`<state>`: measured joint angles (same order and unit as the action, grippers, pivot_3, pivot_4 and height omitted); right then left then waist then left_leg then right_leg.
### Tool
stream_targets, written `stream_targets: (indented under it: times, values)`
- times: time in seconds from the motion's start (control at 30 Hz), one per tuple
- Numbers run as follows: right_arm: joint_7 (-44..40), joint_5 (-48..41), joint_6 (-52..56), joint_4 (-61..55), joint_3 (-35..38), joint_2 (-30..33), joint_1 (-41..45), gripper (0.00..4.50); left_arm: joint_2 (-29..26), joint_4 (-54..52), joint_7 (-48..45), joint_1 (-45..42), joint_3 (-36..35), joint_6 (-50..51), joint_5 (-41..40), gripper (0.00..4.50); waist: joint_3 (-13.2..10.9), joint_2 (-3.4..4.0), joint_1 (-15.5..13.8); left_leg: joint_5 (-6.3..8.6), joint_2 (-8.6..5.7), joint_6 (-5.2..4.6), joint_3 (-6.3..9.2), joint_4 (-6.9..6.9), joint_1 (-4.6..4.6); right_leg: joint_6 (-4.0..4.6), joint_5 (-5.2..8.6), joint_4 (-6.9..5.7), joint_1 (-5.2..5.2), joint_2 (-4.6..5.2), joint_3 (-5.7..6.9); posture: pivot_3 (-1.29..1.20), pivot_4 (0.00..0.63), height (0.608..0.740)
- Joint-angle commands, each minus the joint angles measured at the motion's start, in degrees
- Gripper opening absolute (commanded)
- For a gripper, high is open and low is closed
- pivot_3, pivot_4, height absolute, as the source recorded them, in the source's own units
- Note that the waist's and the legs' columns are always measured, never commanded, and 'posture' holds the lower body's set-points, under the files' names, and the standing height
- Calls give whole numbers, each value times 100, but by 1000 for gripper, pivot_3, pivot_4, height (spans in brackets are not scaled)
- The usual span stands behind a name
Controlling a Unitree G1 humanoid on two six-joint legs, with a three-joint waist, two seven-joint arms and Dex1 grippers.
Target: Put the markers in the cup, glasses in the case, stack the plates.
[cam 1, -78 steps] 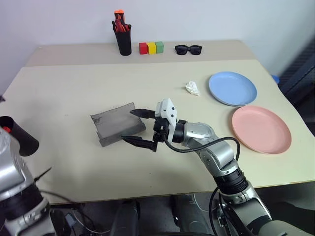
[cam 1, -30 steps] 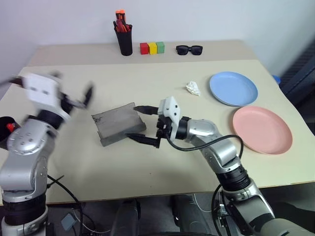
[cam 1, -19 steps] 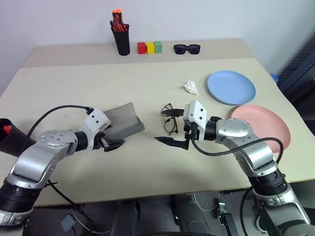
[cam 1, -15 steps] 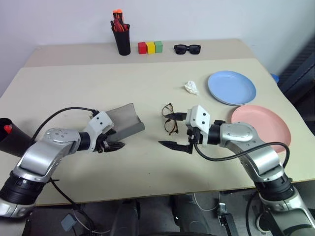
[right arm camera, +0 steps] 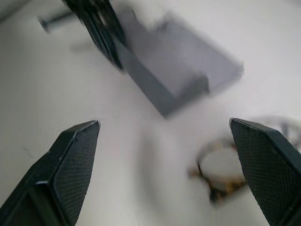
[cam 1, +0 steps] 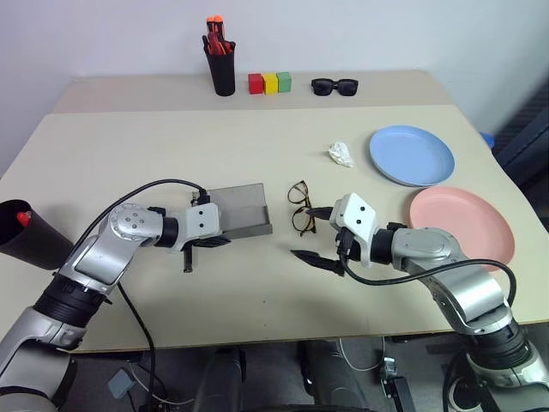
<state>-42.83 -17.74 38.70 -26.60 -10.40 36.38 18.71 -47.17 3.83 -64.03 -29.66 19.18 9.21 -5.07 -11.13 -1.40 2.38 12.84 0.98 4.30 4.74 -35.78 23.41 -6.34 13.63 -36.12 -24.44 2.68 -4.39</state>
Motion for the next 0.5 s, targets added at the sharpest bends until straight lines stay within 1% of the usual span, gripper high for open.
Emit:
stream_targets:
  times: [0.03, 0.07, 0.1, 0.17, 0.2, 0.3, 0.4, 0.5]
  values:
    - [480, -88, 498, 48, 334, -252, 161, 4500, 185, 149, -369, -191, -127, -6, -211, 696, 0, 0, 3, 0, 0, 0, 0, -1, 0, 0, 0, 0, 0, 0, 0, 0, 150, 740]
    - [638, -139, 694, 113, 414, -366, 231, 4500, 233, 190, -443, -235, -188, 70, -282, 1019, 0, 0, 4, 0, 0, -1, 0, -2, 1, -1, 0, -1, 0, 0, 0, 0, 150, 740]
    - [767, -168, 852, 182, 481, -465, 298, 4500, 267, 208, -484, -246, -247, 4, -309, 1453, 0, 0, 8, 0, 0, -1, 1, -4, 1, -1, 0, -1, 0, -1, 0, 0, 150, 740]
    - [1143, -237, 1224, 476, 714, -806, 546, 4500, 318, 198, -250, -221, -377, -260, -159, 2509, 0, 0, 24, 0, 0, -1, 1, -11, 2, -1, -1, -6, 0, -1, 0, 0, 150, 740]
    - [1348, -315, 1434, 673, 874, -1037, 709, 4500, 342, 182, -165, -208, -489, -149, -220, 3012, 0, 0, 30, 1, 0, -2, 1, -11, 2, -1, -2, -6, 0, -1, -1, 0, 150, 740]
    - [1744, -415, 1879, 1196, 1156, -1526, 1095, 4500, 350, 80, 55, -62, -830, -61, -347, 3012, 0, 1, 33, 1, 1, -3, 3, -11, -1, -18, -11, -14, 0, -3, 0, 0, 150, 740]
    - [1870, -358, 1918, 1754, 1124, -1759, 1377, 4500, 253, -403, 187, 399, -1332, 217, -665, 3012, -1, 2, 32, 5, 1, -10, 4, -8, -1, -23, -13, -14, 0, -3, 1, 0, 150, 740]
    - [1923, -317, 1916, 2158, 1076, -1858, 1533, 4500, 211, -1025, 412, 951, -1792, 632, -961, 3012, -2, 4, 30, 10, 1, -19, 4, -8, 0, -23, -12, -13, 0, -2, 1, 0, 150, 740]
